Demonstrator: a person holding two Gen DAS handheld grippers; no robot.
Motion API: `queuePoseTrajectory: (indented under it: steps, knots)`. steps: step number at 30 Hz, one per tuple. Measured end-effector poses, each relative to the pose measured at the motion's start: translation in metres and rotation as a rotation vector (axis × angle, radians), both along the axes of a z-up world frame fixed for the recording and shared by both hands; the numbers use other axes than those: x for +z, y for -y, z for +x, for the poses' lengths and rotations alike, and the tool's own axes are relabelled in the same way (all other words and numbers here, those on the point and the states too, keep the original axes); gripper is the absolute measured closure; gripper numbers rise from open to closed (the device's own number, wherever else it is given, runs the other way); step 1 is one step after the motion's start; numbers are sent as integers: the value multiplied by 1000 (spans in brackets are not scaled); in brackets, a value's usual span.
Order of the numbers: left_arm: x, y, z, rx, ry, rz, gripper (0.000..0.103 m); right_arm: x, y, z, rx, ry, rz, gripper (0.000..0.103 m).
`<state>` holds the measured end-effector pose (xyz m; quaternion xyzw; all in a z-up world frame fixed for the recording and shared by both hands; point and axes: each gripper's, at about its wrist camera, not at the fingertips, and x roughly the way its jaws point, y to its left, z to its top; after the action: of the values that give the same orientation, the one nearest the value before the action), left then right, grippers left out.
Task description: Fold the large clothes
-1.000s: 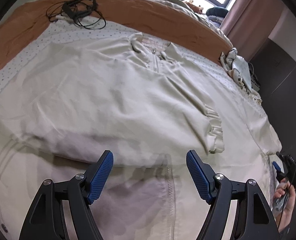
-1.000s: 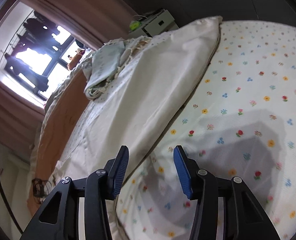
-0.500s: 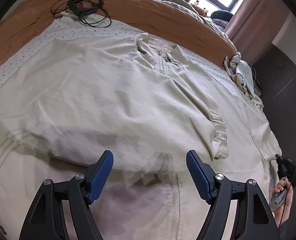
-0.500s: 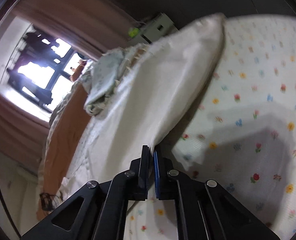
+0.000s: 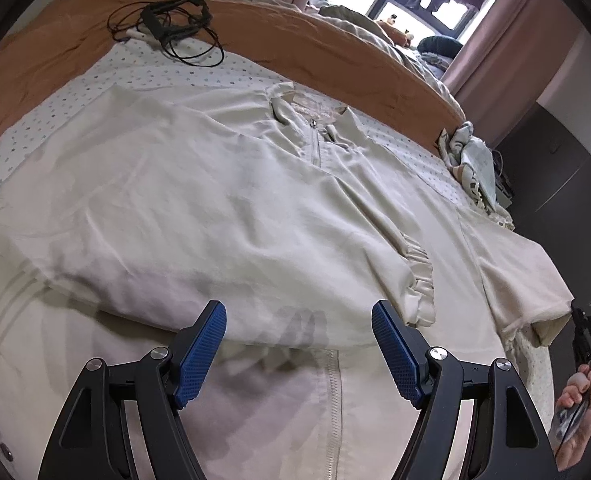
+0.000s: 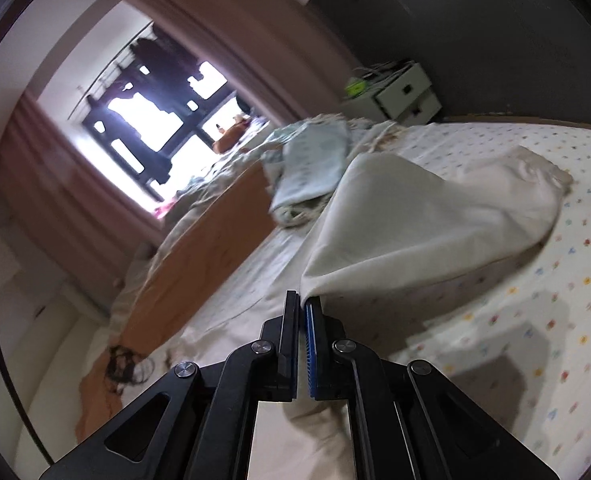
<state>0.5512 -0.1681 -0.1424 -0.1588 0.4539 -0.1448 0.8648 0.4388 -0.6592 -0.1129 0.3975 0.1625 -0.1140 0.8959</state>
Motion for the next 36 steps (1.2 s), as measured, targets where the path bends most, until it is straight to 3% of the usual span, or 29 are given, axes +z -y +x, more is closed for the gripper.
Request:
queuePoseTrajectory:
  steps: [13, 18, 20, 22, 23, 28, 31, 36]
  knots:
    - [8, 4, -4, 5, 5, -36, 27, -17, -84, 54, 256, -58, 58, 98]
    - [13, 9, -8, 1, 8, -44, 27, -36, -100, 71, 284, -195, 95, 95]
    - [16, 10, -9, -2, 8, -49, 27, -40, -97, 66, 298, -200, 140, 79]
    - [19, 10, -11, -6, 13, -52, 27, -40, -86, 49, 257, -185, 172, 36]
    - [21, 10, -13, -6, 19, -52, 27, -38, -86, 43, 233, -176, 169, 31]
    - [25, 8, -16, -11, 34, -31, 27, -38, -47, -1, 51, -138, 205, 30]
    - [22, 3, -15, -3, 32, -22, 27, -52, -24, -17, -52, -180, 231, 30]
    - [16, -10, -8, 29, 24, -19, 27, -75, 2, -25, -114, -234, 256, 30]
